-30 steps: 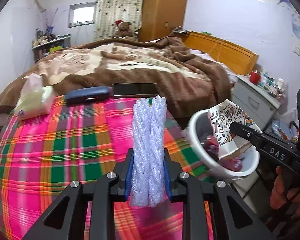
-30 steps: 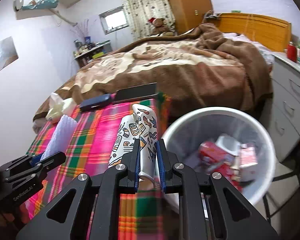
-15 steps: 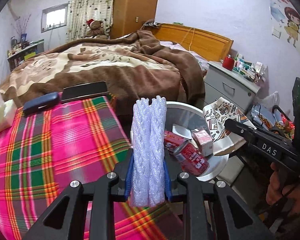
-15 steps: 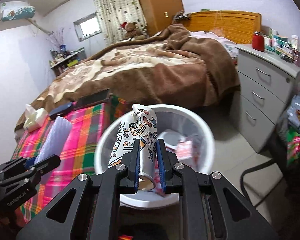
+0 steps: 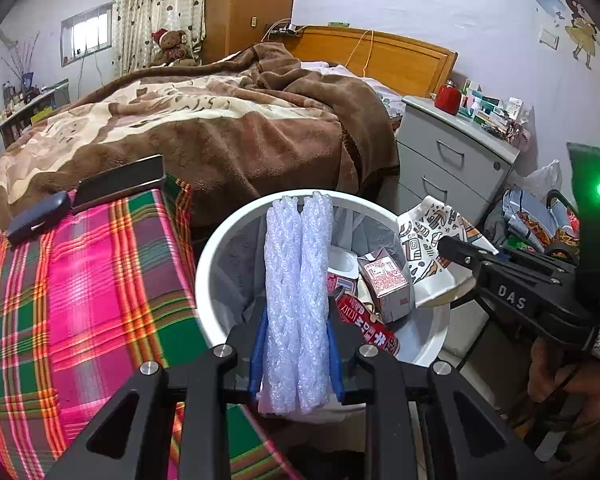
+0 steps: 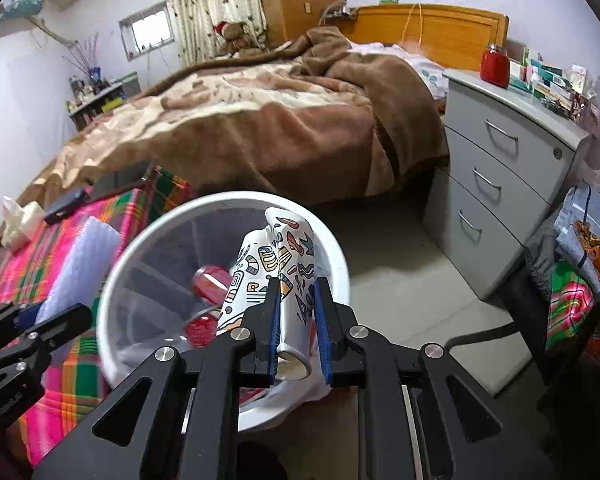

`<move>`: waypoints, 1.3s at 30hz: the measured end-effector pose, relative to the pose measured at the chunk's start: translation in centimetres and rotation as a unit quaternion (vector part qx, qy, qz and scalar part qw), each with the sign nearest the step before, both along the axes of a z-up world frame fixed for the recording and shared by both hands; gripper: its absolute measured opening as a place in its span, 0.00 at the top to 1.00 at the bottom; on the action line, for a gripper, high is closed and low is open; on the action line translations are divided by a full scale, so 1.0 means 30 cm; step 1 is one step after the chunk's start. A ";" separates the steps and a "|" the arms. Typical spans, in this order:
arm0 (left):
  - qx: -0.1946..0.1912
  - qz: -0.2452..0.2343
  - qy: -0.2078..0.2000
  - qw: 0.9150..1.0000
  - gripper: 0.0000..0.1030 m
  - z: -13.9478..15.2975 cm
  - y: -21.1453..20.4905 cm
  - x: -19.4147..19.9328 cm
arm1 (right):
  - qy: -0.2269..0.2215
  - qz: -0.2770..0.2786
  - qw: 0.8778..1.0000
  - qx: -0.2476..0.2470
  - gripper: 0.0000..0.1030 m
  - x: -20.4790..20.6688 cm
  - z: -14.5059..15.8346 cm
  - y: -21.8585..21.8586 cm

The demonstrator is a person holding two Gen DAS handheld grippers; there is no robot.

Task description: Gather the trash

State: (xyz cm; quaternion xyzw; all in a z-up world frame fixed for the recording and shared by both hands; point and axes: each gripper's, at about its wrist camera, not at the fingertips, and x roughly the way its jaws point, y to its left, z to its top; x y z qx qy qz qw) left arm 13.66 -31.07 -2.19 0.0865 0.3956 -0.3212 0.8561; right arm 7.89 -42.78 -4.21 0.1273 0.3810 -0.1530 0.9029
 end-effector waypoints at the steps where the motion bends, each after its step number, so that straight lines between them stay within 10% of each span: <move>1: 0.000 0.002 0.001 1.000 0.75 -0.006 -0.006 0.003 | 0.002 0.004 1.000 0.001 0.84 0.003 -0.006 -0.010; 6: 0.016 0.002 0.003 1.000 0.71 -0.036 -0.033 0.016 | 0.007 0.007 1.000 0.009 0.73 0.012 -0.016 -0.030; 9: 0.013 0.006 0.010 1.000 0.51 -0.047 -0.036 0.023 | 0.007 0.011 1.000 0.016 0.44 0.013 -0.022 -0.036; 39: -0.016 0.082 -0.100 0.991 0.44 0.107 0.213 -0.321 | -0.116 0.013 0.993 -0.035 0.44 -0.292 0.116 0.188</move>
